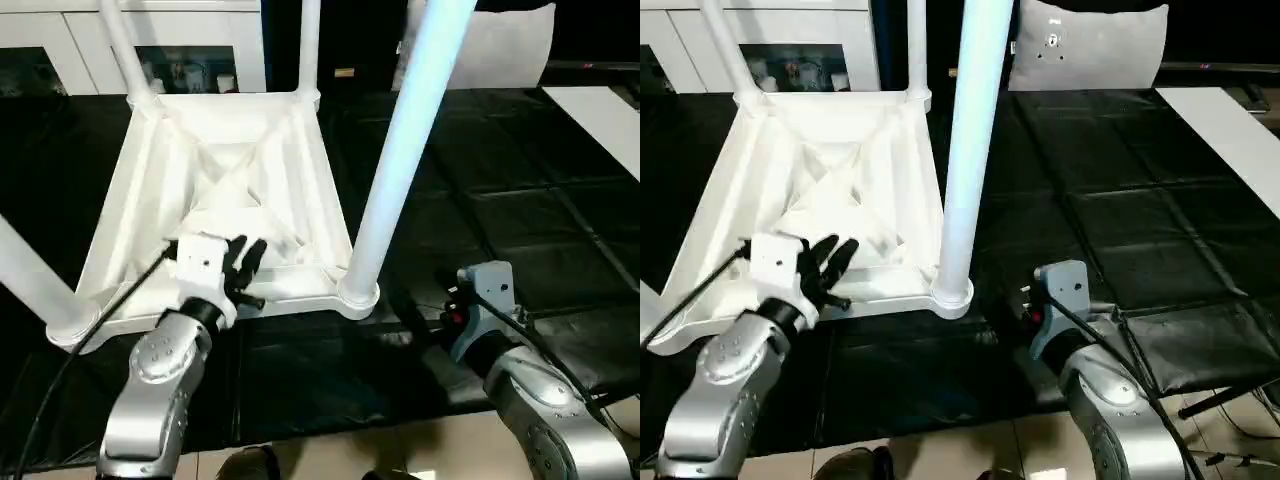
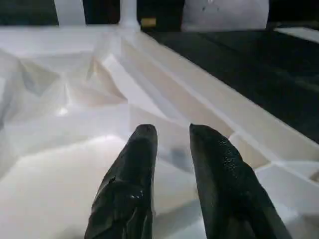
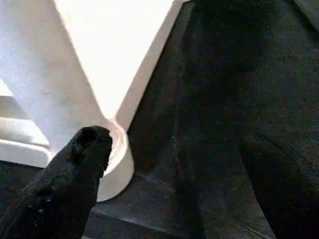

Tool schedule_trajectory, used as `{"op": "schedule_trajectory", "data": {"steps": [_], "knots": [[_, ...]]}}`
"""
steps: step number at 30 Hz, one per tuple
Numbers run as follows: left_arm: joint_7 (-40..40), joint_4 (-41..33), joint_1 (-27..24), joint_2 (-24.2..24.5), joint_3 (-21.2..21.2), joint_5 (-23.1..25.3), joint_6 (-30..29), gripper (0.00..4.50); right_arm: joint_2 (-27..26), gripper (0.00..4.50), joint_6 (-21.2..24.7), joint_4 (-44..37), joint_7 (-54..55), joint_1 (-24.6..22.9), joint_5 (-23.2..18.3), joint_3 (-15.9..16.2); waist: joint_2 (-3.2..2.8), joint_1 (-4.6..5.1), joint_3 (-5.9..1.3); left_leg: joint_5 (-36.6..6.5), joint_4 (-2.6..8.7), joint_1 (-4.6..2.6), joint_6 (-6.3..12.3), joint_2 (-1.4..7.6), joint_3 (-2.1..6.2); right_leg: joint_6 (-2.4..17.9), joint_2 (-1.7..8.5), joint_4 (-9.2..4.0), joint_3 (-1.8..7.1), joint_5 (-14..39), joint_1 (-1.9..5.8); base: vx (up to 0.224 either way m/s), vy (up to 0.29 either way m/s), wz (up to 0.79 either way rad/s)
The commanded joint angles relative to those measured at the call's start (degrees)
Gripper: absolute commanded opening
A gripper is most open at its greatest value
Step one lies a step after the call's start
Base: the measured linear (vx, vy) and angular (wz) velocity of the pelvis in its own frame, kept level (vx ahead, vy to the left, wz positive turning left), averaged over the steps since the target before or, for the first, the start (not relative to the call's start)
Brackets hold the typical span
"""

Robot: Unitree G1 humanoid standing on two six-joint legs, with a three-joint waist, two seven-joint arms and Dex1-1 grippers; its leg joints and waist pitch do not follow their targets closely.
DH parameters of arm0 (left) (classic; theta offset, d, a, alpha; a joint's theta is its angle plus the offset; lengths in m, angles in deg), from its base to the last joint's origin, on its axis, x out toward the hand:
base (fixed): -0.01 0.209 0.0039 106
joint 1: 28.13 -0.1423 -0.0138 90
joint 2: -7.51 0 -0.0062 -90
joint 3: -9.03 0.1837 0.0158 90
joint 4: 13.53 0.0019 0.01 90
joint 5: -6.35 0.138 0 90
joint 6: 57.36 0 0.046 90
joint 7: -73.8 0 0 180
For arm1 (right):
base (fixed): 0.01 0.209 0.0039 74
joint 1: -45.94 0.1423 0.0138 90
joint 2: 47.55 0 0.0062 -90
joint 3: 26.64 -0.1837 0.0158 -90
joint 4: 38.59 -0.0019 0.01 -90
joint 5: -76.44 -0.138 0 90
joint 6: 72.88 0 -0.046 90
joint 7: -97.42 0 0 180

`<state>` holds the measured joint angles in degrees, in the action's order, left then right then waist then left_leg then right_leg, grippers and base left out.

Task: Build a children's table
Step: Rotate leg to tighten

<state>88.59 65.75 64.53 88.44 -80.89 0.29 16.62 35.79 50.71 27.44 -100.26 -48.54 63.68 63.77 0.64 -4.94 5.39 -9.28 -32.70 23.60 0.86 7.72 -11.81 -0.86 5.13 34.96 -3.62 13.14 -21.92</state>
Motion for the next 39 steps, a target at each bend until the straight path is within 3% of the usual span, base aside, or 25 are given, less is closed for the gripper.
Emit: {"op": "schedule_trajectory", "data": {"steps": [1,3,5,7,9,10,12,13,14,15,16,17,18,20,22,24,27,30,31,33,34,36,37,38,39], "knots": [[-1.4,-2.1,-0.4,-0.2,0.7,0.7,-1.5,1.26,0.5,4.5,0.0,0.2,0.5,0.1,0.5,-0.1,0.09,0.44,-3.35,2.2,3.0,-1.1,4.12,5.24,3.16,11.6,3.26,-2.65,2.97,-17.0,0.59,0.0,0.0,0.0],[-2.0,-2.5,-0.6,-0.2,0.8,0.9,-2.0,1.26,0.4,4.5,-0.1,0.4,0.4,0.3,0.6,0.0,0.1,0.48,-4.14,10.2,1.6,-0.24,9.25,4.25,2.75,14.6,2.91,-1.68,2.17,-26.2,0.28,0.0,0.0,0.0],[-2.3,-2.7,-1.0,-0.1,0.9,1.2,-2.0,1.26,0.5,4.5,-0.4,0.6,0.2,0.6,1.1,0.5,-0.13,0.41,-3.87,4.6,1.63,0.58,12.33,4.36,2.58,16.2,3.01,-2.89,1.62,-17.9,-0.65,-0.035,0.002,0.0],[-2.2,-3.2,-1.7,0.1,1.3,1.8,-1.8,1.26,1.1,4.5,-1.6,1.2,0.3,0.9,2.0,1.2,-0.44,0.58,-2.3,-18.1,3.07,-0.87,6.65,5.34,2.73,13.3,4.05,-5.59,1.51,12.4,-0.5,-0.08,0.017,-0.01],[-2.2,-3.3,-1.7,0.1,1.4,1.9,-1.8,1.26,1.2,4.5,-1.7,1.3,0.3,0.9,2.1,1.3,-0.5,1.61,0.7,-40.9,3.27,-3.88,-5.5,5.58,4.65,3.3,4.25,-8.64,0.69,42.5,-2.75,-0.106,0.046,-0.1],[-2.3,-3.4,-1.7,0.1,1.3,1.9,-1.8,1.26,1.3,4.5,-2.1,1.4,0.3,0.9,2.2,1.5,-0.67,2.35,0.27,-46.1,4.44,-3.47,-9.53,5.62,5.9,0.6,3.74,-8.16,-0.24,42.0,-0.57,-0.104,0.056,-0.14],[-2.4,-3.5,-1.7,0.0,1.4,1.9,-2.0,1.26,1.5,4.5,-2.4,1.6,0.2,0.9,2.1,1.6,-2.33,0.38,0.09,-55.3,12.5,1.9,-13.02,6.05,3.45,3.9,-0.75,4.31,-1.98,10.5,4.97,-0.108,0.057,-0.03],[-2.4,-3.5,-1.7,0.0,1.4,1.9,-2.0,1.26,1.5,4.5,-2.5,1.6,0.2,0.9,2.1,1.6,-2.24,-0.83,-0.28,-52.0,12.94,0.89,-13.11,5.4,2.09,4.2,-0.73,4.24,-1.16,9.0,3.69,-0.12,0.045,0.07],[-2.5,-3.6,-1.7,0.1,1.5,1.9,-2.1,1.26,1.6,4.5,-2.7,1.8,0.1,0.9,2.1,1.7,1.29,0.66,-1.36,-36.5,5.87,-4.11,-11.25,4.21,3.46,4.0,5.06,-2.75,3.11,24.0,-1.05,0.0,0.0,0.0],[-2.5,-3.6,-1.7,0.1,1.6,1.9,-2.2,1.26,1.7,4.5,-2.8,1.8,0.0,0.9,2.1,1.8,1.55,0.63,-0.26,-25.6,-2.64,-5.91,-7.83,2.3,5.12,5.0,10.79,-9.21,5.04,37.3,-3.57,0.0,0.0,0.0],[-2.5,-3.7,-1.7,0.1,1.7,1.9,-2.3,1.26,1.7,4.5,-3.1,1.8,-0.1,0.9,2.2,1.9,1.61,0.95,0.66,-3.9,-5.03,-1.85,-3.0,0.96,8.17,5.9,11.52,-9.97,5.46,43.5,0.7,0.0,0.0,0.0],[-2.5,-3.7,-1.7,0.2,1.8,2.1,-2.3,1.26,1.7,4.5,-3.2,1.9,-0.2,0.9,2.3,2.1,-0.19,1.21,2.0,-6.3,-4.65,-2.5,-6.21,2.48,9.8,7.2,10.67,-9.84,1.9,45.8,0.94,-0.011,0.064,-0.23],[-2.5,-3.7,-1.7,0.2,1.9,2.2,-2.2,1.26,1.8,4.5,-3.3,2.0,-0.2,0.9,2.4,2.2,-1.84,2.46,2.24,-34.3,2.5,-1.94,-12.09,4.4,11.17,4.8,3.62,-5.65,-1.02,39.7,0.82,-0.005,0.097,-0.18],[-2.6,-3.7,-1.7,0.2,1.9,2.2,-2.3,1.26,1.9,4.5,-3.5,2.1,-0.1,0.9,2.4,2.3,-3.07,2.42,0.79,-56.3,7.08,-1.93,-15.41,5.07,12.69,5.0,1.4,-0.44,0.09,16.6,2.92,-0.012,0.077,-0.1],[-2.6,-3.7,-1.7,0.3,1.8,2.1,-2.3,1.26,2.0,4.5,-3.8,2.2,-0.1,1.0,2.3,2.4,-2.4,3.1,0.27,-44.8,6.06,-1.95,-13.24,4.16,12.08,6.0,3.5,-2.55,1.35,7.0,2.62,0.0,0.0,0.0],[-2.6,-3.7,-1.7,0.4,1.8,2.0,-2.3,1.26,2.1,4.5,-4.0,2.2,-0.3,1.0,2.2,2.5,-1.33,2.91,0.13,-31.9,4.54,-0.85,-9.13,3.96,10.14,6.5,5.95,-5.2,2.36,16.0,2.57,0.0,0.0,0.0],[-2.4,-3.9,-2.0,0.4,1.6,1.8,-1.8,1.26,2.3,4.5,-4.3,2.3,-0.4,1.0,2.3,2.8,-1.08,2.75,0.2,-25.7,4.04,-0.59,-6.1,4.25,9.14,8.1,6.43,-5.98,2.86,21.8,2.27,0.006,-0.018,-0.01],[-2.5,-4.4,-2.4,0.8,2.4,2.8,-0.4,1.26,3.0,4.5,-4.3,2.0,-1.5,1.0,2.3,3.5,-1.03,2.51,-0.82,-13.8,3.83,-0.25,-2.08,4.52,8.28,9.6,5.52,-4.96,2.62,9.5,2.72,0.017,-0.036,-0.02],[-2.4,-4.6,-2.5,1.1,2.9,3.3,0.3,1.26,3.4,4.5,-4.2,1.8,-2.0,1.0,2.4,3.9,-1.07,1.78,-0.26,-13.0,5.04,2.56,0.85,2.36,10.64,10.2,5.02,-3.9,-0.71,5.9,4.58,0.0,0.0,0.0],[-3.0,-4.9,-2.9,0.2,2.4,2.2,-0.8,1.26,3.9,4.5,-4.9,1.4,-2.5,0.8,2.6,4.6,-3.13,3.11,-1.37,-17.5,5.55,-0.59,1.95,2.86,15.21,10.6,0.73,-1.65,-2.76,4.1,3.23,0.06,-0.074,0.33],[-3.1,-4.8,-3.0,-0.5,1.7,1.0,-1.1,1.26,3.8,4.5,-5.0,1.4,-2.4,0.7,2.5,4.4,-3.72,4.45,-1.21,-15.1,6.28,-2.53,5.45,4.17,20.07,11.9,-1.42,1.0,-2.32,6.3,2.08,0.072,-0.075,0.43],[-3.1,-4.8,-3.1,-0.9,1.2,0.1,-1.3,1.26,3.8,4.5,-5.0,1.4,-2.3,0.7,2.5,4.3,-3.88,4.39,-0.91,-16.4,7.02,-4.92,8.22,4.93,24.32,12.2,-2.96,4.56,-0.11,13.0,-0.75,0.038,-0.155,0.67],[-2.8,-5.4,-3.7,-0.7,1.0,-0.2,-1.8,1.26,3.5,4.5,-5.7,1.5,-2.4,0.4,1.9,3.9,-2.94,4.43,-0.64,-18.8,7.27,-3.64,7.91,3.07,24.43,11.8,-2.49,4.58,2.42,10.3,-1.08,0.035,-0.186,0.81],[-2.8,-5.4,-3.7,-0.7,1.1,-0.1,-1.8,1.26,3.5,4.5,-5.7,1.5,-2.4,0.4,1.9,3.8,-1.02,3.75,-0.47,-16.5,4.01,-0.46,7.51,-0.59,19.63,11.7,2.82,-1.97,7.08,2.3,0.33,0.031,-0.239,0.76],[-2.9,-5.6,-4.1,-0.5,1.2,0.4,-1.7,1.26,3.3,4.5,-6.0,1.6,-2.3,0.2,1.6,3.6,1.07,2.57,-1.21,-7.1,-1.95,0.88,5.78,-2.08,12.26,3.2,6.58,-5.11,9.14,0.4,3.78,0.049,-0.238,0.26]]}}
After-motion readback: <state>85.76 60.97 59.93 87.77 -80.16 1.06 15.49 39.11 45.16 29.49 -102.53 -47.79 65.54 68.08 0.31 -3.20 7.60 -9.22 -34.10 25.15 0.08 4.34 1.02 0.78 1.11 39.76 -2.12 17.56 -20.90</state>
